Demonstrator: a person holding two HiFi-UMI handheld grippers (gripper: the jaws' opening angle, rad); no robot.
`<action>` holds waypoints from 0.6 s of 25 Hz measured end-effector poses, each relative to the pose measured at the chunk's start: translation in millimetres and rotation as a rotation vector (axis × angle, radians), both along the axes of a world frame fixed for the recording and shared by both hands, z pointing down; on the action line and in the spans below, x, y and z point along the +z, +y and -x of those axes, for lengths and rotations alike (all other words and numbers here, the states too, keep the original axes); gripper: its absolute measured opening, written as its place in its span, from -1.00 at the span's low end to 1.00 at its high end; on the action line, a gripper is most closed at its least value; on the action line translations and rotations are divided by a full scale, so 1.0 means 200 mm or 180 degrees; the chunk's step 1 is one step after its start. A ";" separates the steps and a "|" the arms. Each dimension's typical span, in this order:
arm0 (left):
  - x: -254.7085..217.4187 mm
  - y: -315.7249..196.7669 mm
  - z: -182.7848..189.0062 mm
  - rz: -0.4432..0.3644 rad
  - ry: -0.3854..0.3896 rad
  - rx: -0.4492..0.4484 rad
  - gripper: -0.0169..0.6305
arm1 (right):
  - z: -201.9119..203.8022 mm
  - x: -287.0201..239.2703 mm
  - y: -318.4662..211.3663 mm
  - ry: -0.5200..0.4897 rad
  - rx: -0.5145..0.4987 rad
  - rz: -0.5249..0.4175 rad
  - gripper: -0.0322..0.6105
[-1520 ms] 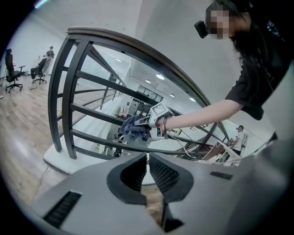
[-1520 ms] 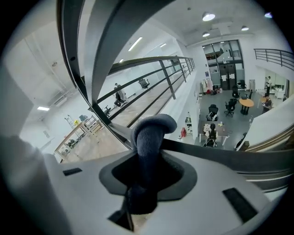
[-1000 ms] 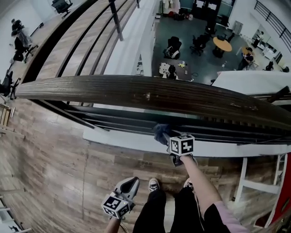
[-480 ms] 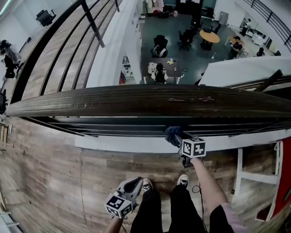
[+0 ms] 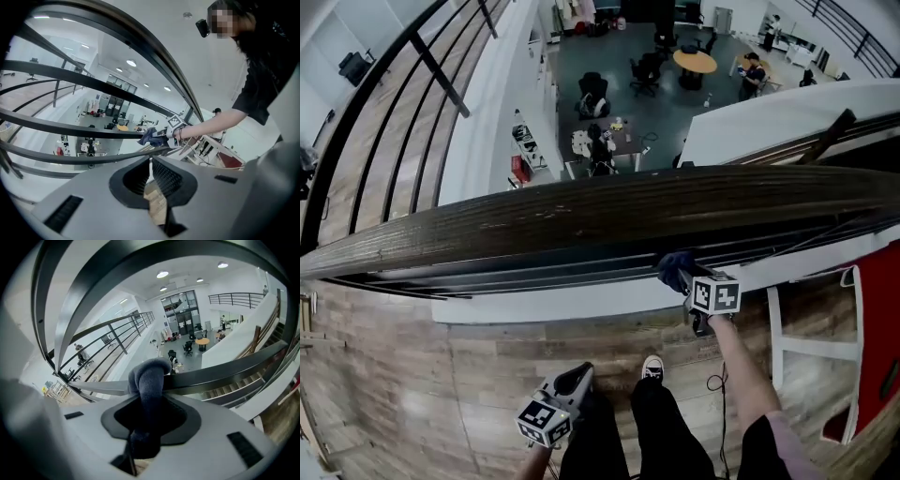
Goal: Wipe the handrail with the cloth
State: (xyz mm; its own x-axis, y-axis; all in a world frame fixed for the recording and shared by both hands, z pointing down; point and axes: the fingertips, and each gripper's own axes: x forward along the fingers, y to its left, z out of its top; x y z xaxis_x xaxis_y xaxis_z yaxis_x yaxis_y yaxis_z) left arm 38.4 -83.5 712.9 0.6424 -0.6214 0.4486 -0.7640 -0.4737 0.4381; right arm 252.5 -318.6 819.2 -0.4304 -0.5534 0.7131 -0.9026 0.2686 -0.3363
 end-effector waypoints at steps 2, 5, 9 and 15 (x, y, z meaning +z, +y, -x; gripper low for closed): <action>0.02 -0.02 -0.13 0.0022 -0.0002 0.0062 -0.93 | -0.19 0.00 -0.03 0.0055 0.0024 -0.0014 -0.58; 0.05 -0.06 -0.33 0.0047 0.0002 0.0161 -0.93 | -0.46 0.02 -0.06 0.0094 0.0062 -0.0023 -0.58; 0.07 -0.13 -0.55 0.0066 -0.0001 0.0286 -0.93 | -0.77 0.05 -0.10 0.0116 0.0158 -0.0012 -0.58; 0.07 -0.22 -0.77 0.0090 -0.0061 0.0377 -0.93 | -1.15 0.06 -0.15 0.0211 0.0147 -0.0003 -0.58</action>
